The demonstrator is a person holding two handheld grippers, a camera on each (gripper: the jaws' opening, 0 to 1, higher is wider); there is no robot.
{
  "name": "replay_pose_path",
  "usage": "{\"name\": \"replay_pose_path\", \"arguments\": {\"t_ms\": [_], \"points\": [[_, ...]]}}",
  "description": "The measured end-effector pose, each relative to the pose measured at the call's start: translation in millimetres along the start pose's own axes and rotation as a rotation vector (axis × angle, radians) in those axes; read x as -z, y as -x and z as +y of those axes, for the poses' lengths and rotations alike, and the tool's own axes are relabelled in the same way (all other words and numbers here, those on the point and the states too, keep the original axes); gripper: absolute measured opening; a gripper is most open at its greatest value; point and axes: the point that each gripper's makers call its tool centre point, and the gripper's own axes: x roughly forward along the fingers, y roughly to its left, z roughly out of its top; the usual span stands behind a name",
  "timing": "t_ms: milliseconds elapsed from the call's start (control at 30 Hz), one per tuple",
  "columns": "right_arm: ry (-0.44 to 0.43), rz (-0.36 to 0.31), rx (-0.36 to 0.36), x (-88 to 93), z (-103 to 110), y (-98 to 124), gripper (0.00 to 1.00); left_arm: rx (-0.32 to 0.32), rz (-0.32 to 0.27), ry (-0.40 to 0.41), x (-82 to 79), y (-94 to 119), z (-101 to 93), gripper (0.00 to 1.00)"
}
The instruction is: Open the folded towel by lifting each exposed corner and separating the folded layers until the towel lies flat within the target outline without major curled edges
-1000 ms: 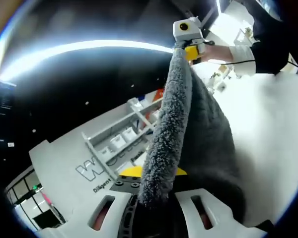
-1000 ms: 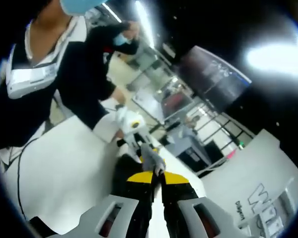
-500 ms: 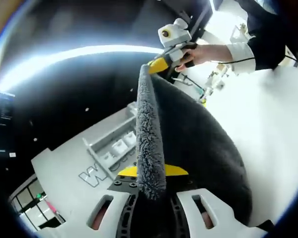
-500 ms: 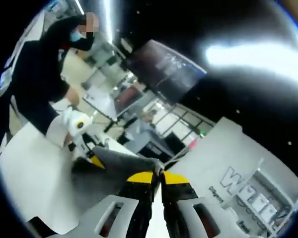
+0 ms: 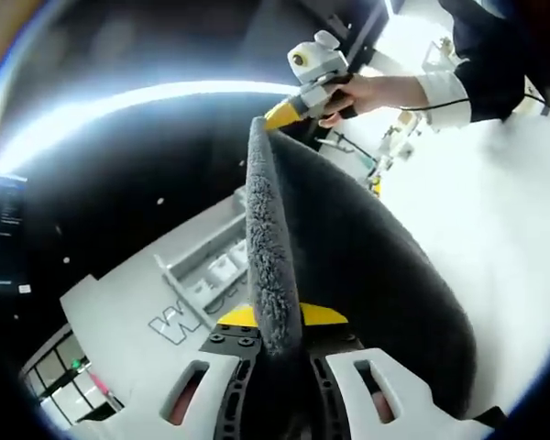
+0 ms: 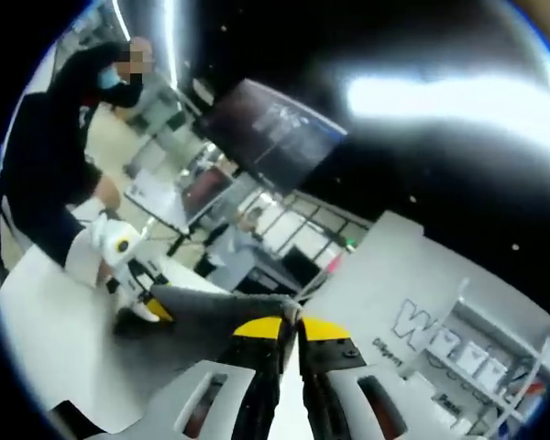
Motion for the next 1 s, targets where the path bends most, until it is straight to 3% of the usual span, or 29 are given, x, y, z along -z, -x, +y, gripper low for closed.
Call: {"name": "replay_pose_path", "arguments": {"t_ms": [300, 633, 833, 1000], "points": [[-0.014, -0.008, 0.043, 1.2, -12, 5, 0.00, -0.009, 0.047, -0.017, 14.8, -1, 4.2, 0.11], [-0.050, -0.027, 0.097, 3.4, -33, 19, 0.00, -0.025, 0.106, 0.032, 33.3, 0, 10.2, 0.10], [-0.063, -0.025, 0.118, 5.9, -41, 26, 0.00, -0.026, 0.099, 0.071, 29.8, 2, 10.4, 0.08], [-0.115, -0.050, 0.133, 4.7, -50, 32, 0.00, -0.019, 0.035, 0.170, 18.9, 4, 12.0, 0.08]]}}
